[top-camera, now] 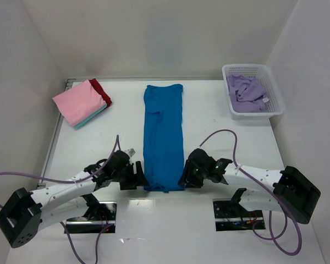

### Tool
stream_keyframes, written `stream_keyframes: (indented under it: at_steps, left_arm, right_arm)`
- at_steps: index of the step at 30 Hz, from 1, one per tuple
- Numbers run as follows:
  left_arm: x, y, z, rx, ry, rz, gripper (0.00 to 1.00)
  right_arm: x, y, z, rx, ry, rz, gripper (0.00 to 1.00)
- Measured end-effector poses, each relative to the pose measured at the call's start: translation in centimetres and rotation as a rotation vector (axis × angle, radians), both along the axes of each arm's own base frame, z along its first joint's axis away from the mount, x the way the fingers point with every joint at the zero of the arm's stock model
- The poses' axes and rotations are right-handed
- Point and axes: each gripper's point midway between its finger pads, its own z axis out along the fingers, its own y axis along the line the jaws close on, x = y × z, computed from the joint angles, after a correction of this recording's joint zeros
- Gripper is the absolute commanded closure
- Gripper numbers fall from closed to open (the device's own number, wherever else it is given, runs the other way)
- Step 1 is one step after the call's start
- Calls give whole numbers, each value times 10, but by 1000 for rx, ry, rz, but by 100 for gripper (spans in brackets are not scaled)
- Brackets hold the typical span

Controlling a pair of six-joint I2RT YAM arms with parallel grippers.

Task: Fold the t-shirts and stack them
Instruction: Grab the bottom of the folded rectangular tshirt with both arms

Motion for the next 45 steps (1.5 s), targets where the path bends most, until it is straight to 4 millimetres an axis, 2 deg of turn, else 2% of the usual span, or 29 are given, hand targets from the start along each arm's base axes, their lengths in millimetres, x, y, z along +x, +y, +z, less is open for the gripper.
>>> stream_keyframes:
  at_steps: [7,12,18,21,25,31,36,40,42,45]
  left_arm:
    - [-6,5,-5,5,28,24,23]
    - [-4,-2,-6,-10,41,11,23]
    - [-1,-10,-8,-16,59,-5,33]
    - [-1,-10,-10,-13,63,-8,42]
    - [-1,-9,-13,-1,69,-8,50]
    - [-2,-12,-16,-5,85,-16,53]
    - [-2,-14,-18,0,96,-32,69]
    - [-3,-13,-21,17,94,-43,88]
    - [-3,-12,-22,22,96,-41,100]
    - [-2,-10,-22,38,94,-37,100]
  right_arm:
    - [3,5,0,7,2,3,49]
    - [3,5,0,7,2,3,49]
    - [3,5,0,7,1,2,54]
    - [3,5,0,6,0,1,62]
    - [4,5,0,6,1,-2,66]
    - [4,5,0,6,1,-2,72]
    - [4,5,0,6,1,-3,78]
    - [4,5,0,6,0,-1,96]
    - [4,5,0,5,0,-1,100]
    - [4,5,0,5,0,-2,100]
